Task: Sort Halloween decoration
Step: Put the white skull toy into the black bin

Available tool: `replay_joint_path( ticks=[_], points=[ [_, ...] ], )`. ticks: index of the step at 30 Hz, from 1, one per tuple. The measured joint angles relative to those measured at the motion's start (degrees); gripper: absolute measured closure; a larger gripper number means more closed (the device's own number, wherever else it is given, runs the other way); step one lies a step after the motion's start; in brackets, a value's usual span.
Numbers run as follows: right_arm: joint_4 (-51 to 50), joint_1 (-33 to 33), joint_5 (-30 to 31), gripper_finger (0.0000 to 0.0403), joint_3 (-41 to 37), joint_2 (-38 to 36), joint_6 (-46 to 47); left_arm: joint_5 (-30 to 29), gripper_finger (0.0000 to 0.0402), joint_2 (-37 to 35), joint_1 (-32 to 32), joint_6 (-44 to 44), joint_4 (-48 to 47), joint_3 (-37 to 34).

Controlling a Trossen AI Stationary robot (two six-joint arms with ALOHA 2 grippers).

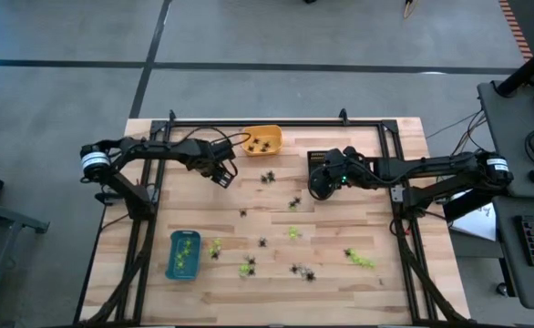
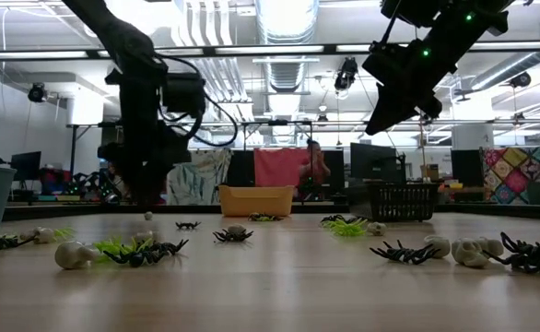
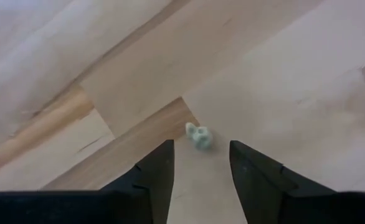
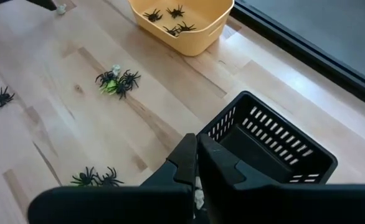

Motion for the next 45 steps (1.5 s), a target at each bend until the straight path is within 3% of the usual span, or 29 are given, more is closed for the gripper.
replay_joint_path(
  ticks=[9, 21, 37, 45],
  points=[
    [0.04, 0.0, 0.02, 0.0394, 0.0, 0.0, 0.02, -0.12, 0.0276, 0.0, 0.02, -0.75, 9.46, -4.28],
    [0.28, 0.0, 0.02, 0.0394, 0.0, 0.0, 0.22, -0.12, 0.0298, -0.04, 0.02, -1.85, 9.74, -5.73],
    [0.46, 0.0, 0.02, 0.0394, 0.02, 0.0, 0.66, -0.5, 0.0389, -0.36, -0.34, -1.54, 10.45, -6.68],
    [0.07, 0.23, -0.02, 0.0394, 0.02, -0.47, 0.39, 2.22, 0.0393, -6.11, -1.62, 3.39, 10.6, -6.89]
  ],
)
